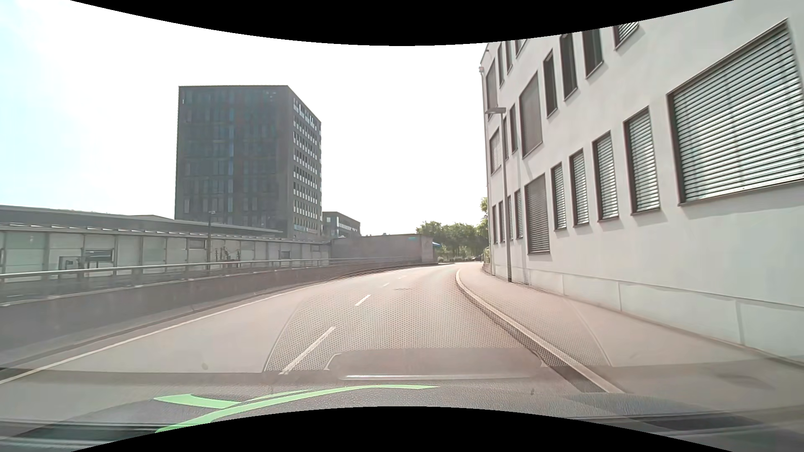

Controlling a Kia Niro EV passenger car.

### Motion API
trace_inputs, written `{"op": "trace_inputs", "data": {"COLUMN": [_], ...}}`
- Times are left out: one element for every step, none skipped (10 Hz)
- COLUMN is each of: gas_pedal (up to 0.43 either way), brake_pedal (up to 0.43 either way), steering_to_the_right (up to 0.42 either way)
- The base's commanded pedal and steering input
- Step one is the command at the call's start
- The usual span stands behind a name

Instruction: Follow the waypoints while adhering to traffic rules and regulations

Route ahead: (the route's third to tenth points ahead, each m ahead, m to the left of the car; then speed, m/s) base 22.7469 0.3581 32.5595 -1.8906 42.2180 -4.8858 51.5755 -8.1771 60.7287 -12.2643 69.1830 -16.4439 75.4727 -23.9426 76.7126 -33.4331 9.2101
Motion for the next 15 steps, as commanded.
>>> {"op": "trace_inputs", "data": {"gas_pedal": [0.087, 0.087, 0.079, 0.079, 0.067, 0.067, 0.067, 0.067, 0.067, 0.067, 0.067, 0.067, 0.067, 0.067, 0.067], "brake_pedal": [0.0, 0.0, 0.0, 0.0, 0.0, 0.0, 0.0, 0.0, 0.0, 0.0, 0.0, 0.0, 0.0, 0.0, 0.0], "steering_to_the_right": [0.016, 0.016, 0.016, 0.016, 0.016, 0.016, 0.019, 0.02, 0.023, 0.027, 0.029, 0.031, 0.033, 0.034, 0.036]}}
